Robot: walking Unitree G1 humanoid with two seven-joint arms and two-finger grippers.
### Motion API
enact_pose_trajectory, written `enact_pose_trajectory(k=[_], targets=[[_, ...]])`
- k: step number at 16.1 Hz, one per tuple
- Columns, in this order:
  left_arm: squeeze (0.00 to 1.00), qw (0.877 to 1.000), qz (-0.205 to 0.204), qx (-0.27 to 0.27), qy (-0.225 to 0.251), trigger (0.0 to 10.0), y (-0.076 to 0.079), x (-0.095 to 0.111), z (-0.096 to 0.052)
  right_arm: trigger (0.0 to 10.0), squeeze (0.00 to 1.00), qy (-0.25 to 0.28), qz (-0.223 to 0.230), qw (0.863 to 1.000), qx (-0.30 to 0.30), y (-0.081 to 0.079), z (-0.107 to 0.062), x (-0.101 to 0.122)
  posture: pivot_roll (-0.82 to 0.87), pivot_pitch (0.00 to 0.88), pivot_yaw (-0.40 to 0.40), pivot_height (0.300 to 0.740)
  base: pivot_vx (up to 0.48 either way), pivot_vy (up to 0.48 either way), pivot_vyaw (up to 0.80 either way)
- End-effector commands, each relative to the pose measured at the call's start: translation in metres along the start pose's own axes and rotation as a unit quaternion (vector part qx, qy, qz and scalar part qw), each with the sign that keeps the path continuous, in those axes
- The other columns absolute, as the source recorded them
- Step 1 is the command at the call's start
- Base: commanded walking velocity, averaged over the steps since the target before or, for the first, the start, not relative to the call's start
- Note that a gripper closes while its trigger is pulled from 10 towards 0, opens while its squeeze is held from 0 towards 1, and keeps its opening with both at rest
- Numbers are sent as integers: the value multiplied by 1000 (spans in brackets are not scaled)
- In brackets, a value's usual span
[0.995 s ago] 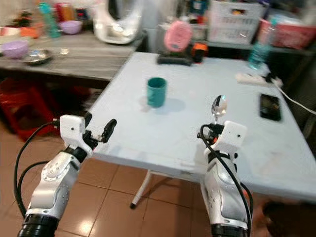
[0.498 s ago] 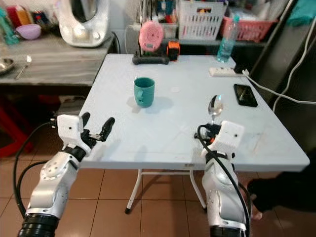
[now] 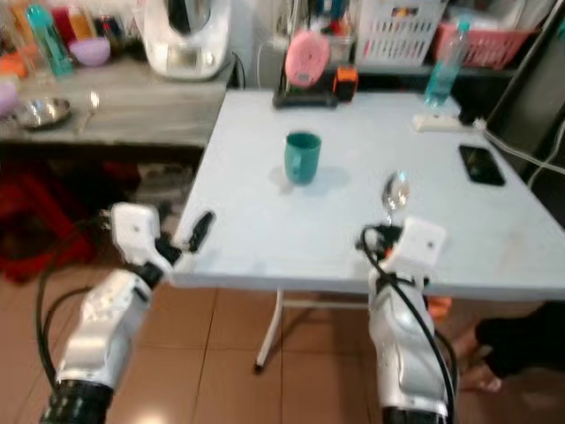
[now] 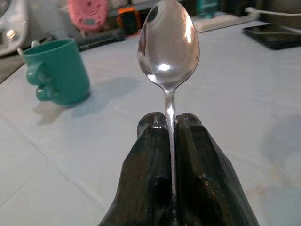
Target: Setting the table
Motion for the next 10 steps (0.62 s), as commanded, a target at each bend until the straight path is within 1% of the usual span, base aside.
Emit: enact_pose_trajectory(k=[1,10], targets=[[0,1000,9,3,2,10000,-6,3,-1,10000,0,15,2,1000,8,-5,0,7,-38,0,2,740,0,375,0],[0,1000,10,3,1,10000,-6,3,1,10000,0,16,3,1000,1,-1,1,6,-38,0,4,740,0,381,0]])
Point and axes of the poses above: a point about 5 cm out from each wrist's last joint towards the gripper, its own z axis pointing out of the wrist towards the gripper, its own x axis along the axis of the wrist's last joint, y = z × x, the point moved 1 cm from there along z, pointing out of the wrist towards the gripper
